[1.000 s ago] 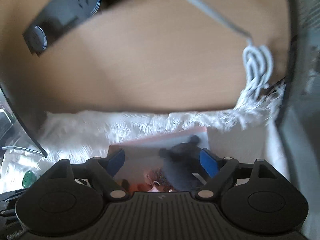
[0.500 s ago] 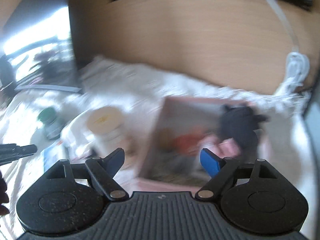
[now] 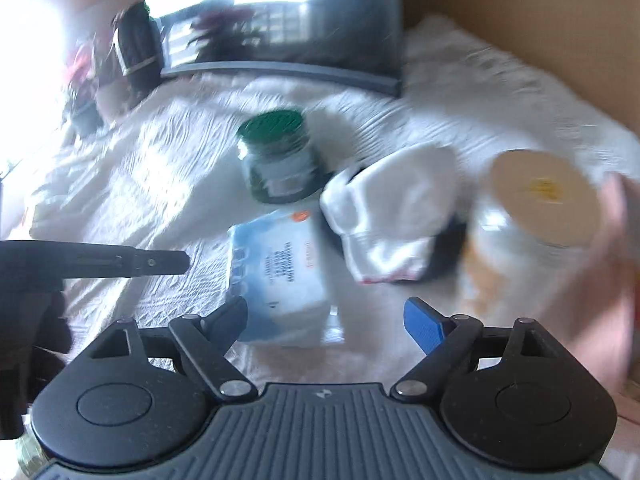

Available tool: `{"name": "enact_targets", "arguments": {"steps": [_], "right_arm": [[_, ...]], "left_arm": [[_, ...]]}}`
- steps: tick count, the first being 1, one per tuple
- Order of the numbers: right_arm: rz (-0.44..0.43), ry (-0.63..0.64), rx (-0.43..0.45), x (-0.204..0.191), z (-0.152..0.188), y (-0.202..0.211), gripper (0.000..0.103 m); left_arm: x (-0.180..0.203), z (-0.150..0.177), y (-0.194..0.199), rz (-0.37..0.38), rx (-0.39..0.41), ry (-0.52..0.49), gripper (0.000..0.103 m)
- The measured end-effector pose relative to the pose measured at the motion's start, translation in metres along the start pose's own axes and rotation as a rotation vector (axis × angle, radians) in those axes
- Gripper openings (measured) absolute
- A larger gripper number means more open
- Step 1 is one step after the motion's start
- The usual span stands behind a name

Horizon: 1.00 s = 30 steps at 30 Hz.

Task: Organize soft objects
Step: 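Move the left tool to the blue wet-wipes pack and grasp it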

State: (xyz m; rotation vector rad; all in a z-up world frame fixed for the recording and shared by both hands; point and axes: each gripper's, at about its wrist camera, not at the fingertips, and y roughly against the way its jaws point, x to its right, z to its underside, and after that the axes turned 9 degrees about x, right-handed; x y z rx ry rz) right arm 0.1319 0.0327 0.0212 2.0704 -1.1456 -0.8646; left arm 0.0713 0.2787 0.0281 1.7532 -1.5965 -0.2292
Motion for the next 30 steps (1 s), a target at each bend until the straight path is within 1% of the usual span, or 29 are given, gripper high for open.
{"name": "enact_targets", "arguments": {"steps": [4, 5, 7, 9, 10, 11, 12, 15, 16, 17, 19, 21, 23, 26, 28, 30], "right_arm": [[-0.012, -0.018, -0.038, -0.011, 0.000, -0.030, 0.087], [-0.029, -0.029, -0.049, -0.015, 0.002, -0.037, 0.087], [-0.097, -0.060, -0.082, -0.021, 0.002, -0.043, 0.088], [-0.199, -0.096, -0.106, -0.024, 0.004, -0.043, 0.088], [-0.232, -0.109, -0.110, -0.025, 0.005, -0.040, 0.088], [-0.238, -0.107, -0.106, -0.026, 0.006, -0.036, 0.088], [-0.217, -0.091, -0.097, -0.027, 0.007, -0.031, 0.088], [-0.064, 0.026, -0.049, -0.027, 0.015, -0.010, 0.088], [-0.004, 0.070, -0.034, -0.025, 0.019, -0.002, 0.088], [0.037, 0.095, -0.025, -0.022, 0.022, 0.003, 0.088], [0.109, 0.123, -0.010, -0.012, 0.031, 0.017, 0.088], [0.160, 0.125, -0.004, 0.001, 0.038, 0.029, 0.088], [0.200, 0.117, 0.002, 0.014, 0.045, 0.036, 0.088], [0.243, 0.101, -0.008, 0.028, 0.057, 0.039, 0.088], [0.231, 0.059, 0.001, 0.037, 0.063, 0.044, 0.089], [0.223, 0.036, 0.010, 0.041, 0.068, 0.047, 0.093]], "left_arm": [[-0.013, -0.005, 0.005, -0.018, 0.009, 0.017, 0.017], [-0.015, -0.006, 0.005, -0.023, 0.012, 0.021, 0.017], [-0.019, -0.009, 0.005, -0.032, 0.017, 0.026, 0.017], [-0.017, -0.011, 0.004, -0.034, 0.019, 0.028, 0.017], [-0.015, -0.012, 0.004, -0.031, 0.018, 0.024, 0.017], [-0.011, -0.012, 0.002, -0.027, 0.016, 0.017, 0.017], [-0.006, -0.013, 0.000, -0.021, 0.013, 0.005, 0.017], [0.015, -0.012, -0.008, 0.006, -0.001, -0.042, 0.017], [0.024, -0.011, -0.011, 0.011, -0.009, -0.063, 0.017], [0.032, -0.010, -0.015, 0.008, -0.016, -0.086, 0.017], [0.047, -0.008, -0.021, 0.000, -0.026, -0.132, 0.017], [0.058, -0.006, -0.026, -0.008, -0.038, -0.167, 0.017], [0.067, -0.002, -0.032, -0.016, -0.054, -0.196, 0.018], [0.081, 0.002, -0.037, -0.031, -0.048, -0.252, 0.018], [0.091, 0.005, -0.040, -0.028, -0.050, -0.289, 0.018], [0.100, 0.008, -0.043, -0.021, -0.049, -0.327, 0.019]]}}
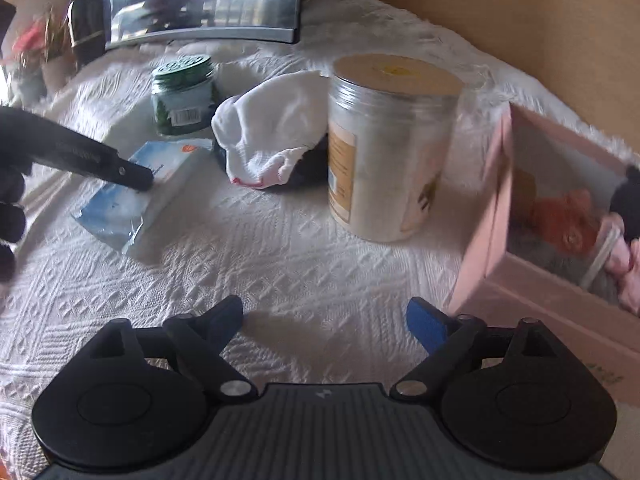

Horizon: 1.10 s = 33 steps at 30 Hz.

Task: Organize soft objects
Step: 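Move the left tool to the blue wet-wipes pack and grasp it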

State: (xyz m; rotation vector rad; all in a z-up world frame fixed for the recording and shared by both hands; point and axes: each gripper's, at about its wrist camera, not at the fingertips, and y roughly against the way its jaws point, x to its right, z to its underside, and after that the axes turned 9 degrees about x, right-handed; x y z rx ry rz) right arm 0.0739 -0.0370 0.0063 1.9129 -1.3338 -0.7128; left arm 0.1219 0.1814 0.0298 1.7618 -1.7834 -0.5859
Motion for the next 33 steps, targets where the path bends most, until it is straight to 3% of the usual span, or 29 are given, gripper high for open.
{"name": "enact_targets", "arguments": {"steps": [3, 8, 13, 17, 21, 23, 25, 28, 33], "right_arm": [[-0.004, 0.004, 0.014, 0.001, 0.004, 0.000, 0.100], [-0.014, 0.013, 0.046, 0.000, 0.008, -0.005, 0.103], [-0.015, 0.011, 0.061, 0.000, 0.010, -0.004, 0.103], [-0.013, 0.012, 0.061, 0.000, 0.010, -0.005, 0.103], [-0.013, 0.011, 0.062, 0.000, 0.010, -0.005, 0.103], [-0.014, 0.012, 0.062, 0.000, 0.009, -0.005, 0.103], [-0.024, 0.006, 0.061, 0.001, 0.009, -0.005, 0.103], [-0.024, 0.006, 0.061, 0.001, 0.010, -0.005, 0.103], [-0.025, 0.005, 0.062, 0.001, 0.009, -0.005, 0.103]], "left_arm": [[0.014, -0.001, -0.004, 0.005, -0.006, -0.042, 0.025], [0.029, 0.000, -0.008, 0.025, -0.019, -0.116, 0.051], [0.028, 0.002, -0.005, 0.019, -0.008, -0.121, 0.053], [0.024, 0.005, -0.004, -0.085, 0.003, -0.183, 0.055], [0.023, 0.004, -0.006, -0.075, -0.018, -0.174, 0.057], [0.024, 0.003, -0.007, -0.036, -0.027, -0.151, 0.075], [0.027, 0.004, -0.008, -0.003, -0.031, -0.137, 0.083], [0.024, 0.004, -0.007, 0.007, -0.006, -0.111, 0.080], [0.012, 0.002, -0.013, -0.094, -0.001, -0.124, 0.080]]}}
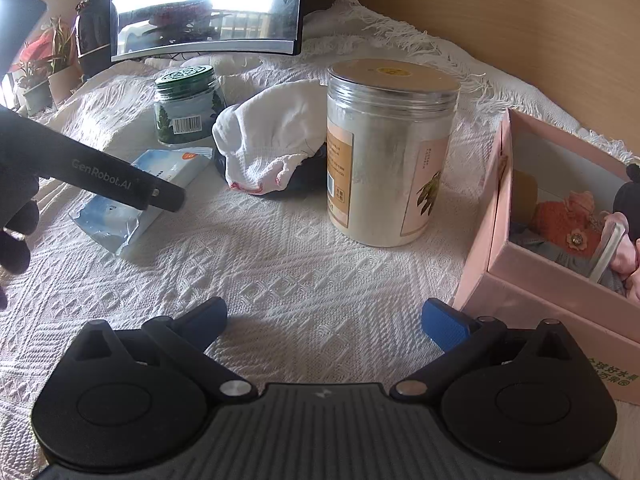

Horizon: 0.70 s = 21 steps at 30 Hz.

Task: Organize soft objects
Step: 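Move the left tool to the blue wet-wipes pack and grasp it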

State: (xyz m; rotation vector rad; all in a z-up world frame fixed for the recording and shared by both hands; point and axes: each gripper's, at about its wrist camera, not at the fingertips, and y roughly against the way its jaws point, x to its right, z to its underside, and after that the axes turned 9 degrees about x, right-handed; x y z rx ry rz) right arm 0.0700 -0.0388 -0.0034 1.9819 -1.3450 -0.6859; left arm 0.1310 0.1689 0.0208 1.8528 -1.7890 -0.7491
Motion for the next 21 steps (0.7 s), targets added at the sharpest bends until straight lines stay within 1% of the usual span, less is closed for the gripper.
{"name": "enact_targets", "arguments": {"steps": [3, 4, 6, 12, 14, 18, 21], "right_arm": [[0.000, 0.000, 0.000, 0.000, 0.000, 0.000, 0.103], [0.000, -0.001, 0.000, 0.000, 0.000, 0.000, 0.103], [0.000, -0.001, 0.000, 0.000, 0.000, 0.000, 0.103], [-0.001, -0.001, 0.000, 0.000, 0.000, 0.000, 0.103], [0.001, -0.002, 0.000, 0.000, 0.000, 0.000, 0.103], [0.002, -0.004, 0.000, 0.000, 0.000, 0.000, 0.103], [-0.004, -0.001, -0.001, 0.000, 0.000, 0.001, 0.103]], "left_arm": [[-0.006, -0.001, -0.005, -0.008, -0.002, 0.010, 0.082], [-0.007, -0.002, -0.007, -0.013, -0.008, 0.006, 0.085], [-0.010, -0.002, -0.011, -0.008, -0.026, 0.019, 0.087], [-0.021, 0.002, -0.017, 0.018, -0.046, 0.099, 0.087], [-0.020, 0.002, -0.016, 0.022, -0.045, 0.104, 0.088], [-0.019, -0.001, -0.017, 0.023, -0.078, 0.117, 0.088], [-0.019, 0.000, -0.017, 0.025, -0.071, 0.111, 0.089]]}}
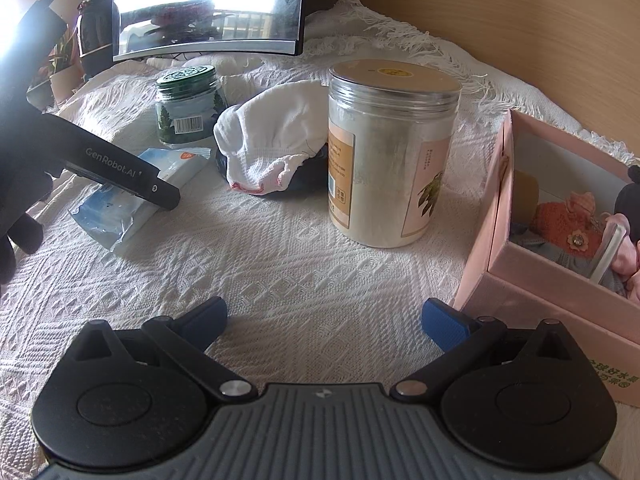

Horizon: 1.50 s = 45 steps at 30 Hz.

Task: Organize soft objects
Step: 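Move the left tool to the blue wet-wipes pack and grasp it, then grasp the white cloth with the right tool while the left tool lifts the wipes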

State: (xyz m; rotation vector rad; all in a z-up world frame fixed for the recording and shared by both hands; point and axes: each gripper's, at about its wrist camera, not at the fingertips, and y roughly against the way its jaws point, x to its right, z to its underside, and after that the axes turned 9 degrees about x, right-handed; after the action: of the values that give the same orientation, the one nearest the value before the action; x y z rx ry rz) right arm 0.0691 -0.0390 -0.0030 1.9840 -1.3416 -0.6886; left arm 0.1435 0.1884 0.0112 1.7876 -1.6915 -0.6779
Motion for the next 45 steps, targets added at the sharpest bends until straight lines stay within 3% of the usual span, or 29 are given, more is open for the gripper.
{"name": "enact_targets", "arguments": {"steps": [13, 16, 26, 29, 34, 37, 38, 39, 41, 42, 45], "right_arm": [[0.017, 0.008, -0.132, -0.002, -0.019, -0.008, 0.103], [0.058, 0.041, -0.107, -0.013, -0.026, 0.000, 0.102], [-0.001, 0.184, -0.005, -0.054, -0.100, 0.018, 0.102], [-0.009, 0.231, -0.038, -0.065, -0.134, -0.004, 0.100], [0.000, 0.256, -0.203, -0.075, -0.176, -0.076, 0.099], [0.052, 0.280, -0.300, -0.080, -0.180, -0.123, 0.086], [0.063, 0.283, -0.331, -0.079, -0.177, -0.135, 0.067], [0.072, 0.282, -0.368, -0.078, -0.175, -0.146, 0.042], [0.047, 0.243, -0.408, -0.073, -0.175, -0.153, 0.031], [0.045, 0.231, -0.393, -0.071, -0.179, -0.148, 0.012], [0.010, 0.204, -0.314, -0.064, -0.199, -0.118, 0.012]], "left_arm": [[-0.011, 0.006, 0.010, 0.051, 0.045, -0.011, 0.082], [-0.018, 0.006, 0.013, 0.086, 0.038, 0.010, 0.081], [-0.043, 0.013, 0.037, 0.168, 0.066, 0.073, 0.081], [-0.050, 0.013, 0.041, 0.175, 0.076, 0.087, 0.081], [-0.059, 0.013, 0.048, 0.136, 0.083, 0.076, 0.081], [-0.068, 0.013, 0.056, 0.137, 0.108, 0.082, 0.081], [-0.071, 0.013, 0.058, 0.133, 0.117, 0.086, 0.081], [-0.075, 0.012, 0.062, 0.129, 0.129, 0.091, 0.081], [-0.081, 0.010, 0.070, 0.122, 0.154, 0.102, 0.081], [-0.084, 0.007, 0.074, 0.119, 0.171, 0.109, 0.081], [-0.085, -0.010, 0.084, 0.114, 0.219, 0.104, 0.081]]}}
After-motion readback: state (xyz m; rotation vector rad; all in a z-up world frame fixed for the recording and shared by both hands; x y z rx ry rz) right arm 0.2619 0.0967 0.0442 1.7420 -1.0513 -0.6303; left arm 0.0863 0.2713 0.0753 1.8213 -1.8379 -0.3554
